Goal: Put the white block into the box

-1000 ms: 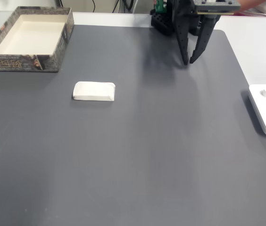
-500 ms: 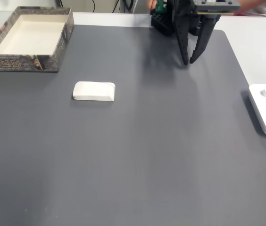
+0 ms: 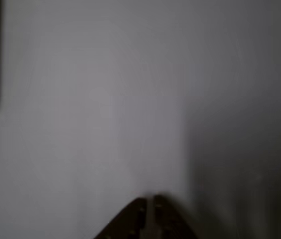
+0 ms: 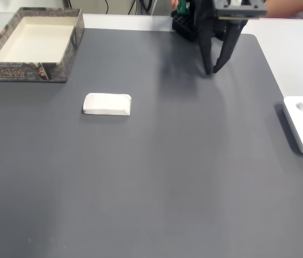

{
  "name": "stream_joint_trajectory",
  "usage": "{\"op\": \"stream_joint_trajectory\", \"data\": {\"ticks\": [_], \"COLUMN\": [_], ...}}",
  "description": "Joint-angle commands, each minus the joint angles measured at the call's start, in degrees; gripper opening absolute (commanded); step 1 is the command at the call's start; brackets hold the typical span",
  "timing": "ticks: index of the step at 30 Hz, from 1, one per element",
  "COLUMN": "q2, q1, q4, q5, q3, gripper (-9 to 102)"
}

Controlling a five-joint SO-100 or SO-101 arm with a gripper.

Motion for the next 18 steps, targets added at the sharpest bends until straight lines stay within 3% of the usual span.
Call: {"op": "stream_joint_trajectory", "data": {"ticks": [1,18], "q2": [-7.29,-58.62], "q1": [2.20,12.83], "q4": [-1.14,-5.63], "q5": [0.26,11.34], "q3": [-7.56,-50.54], "gripper": [-2,-2]}}
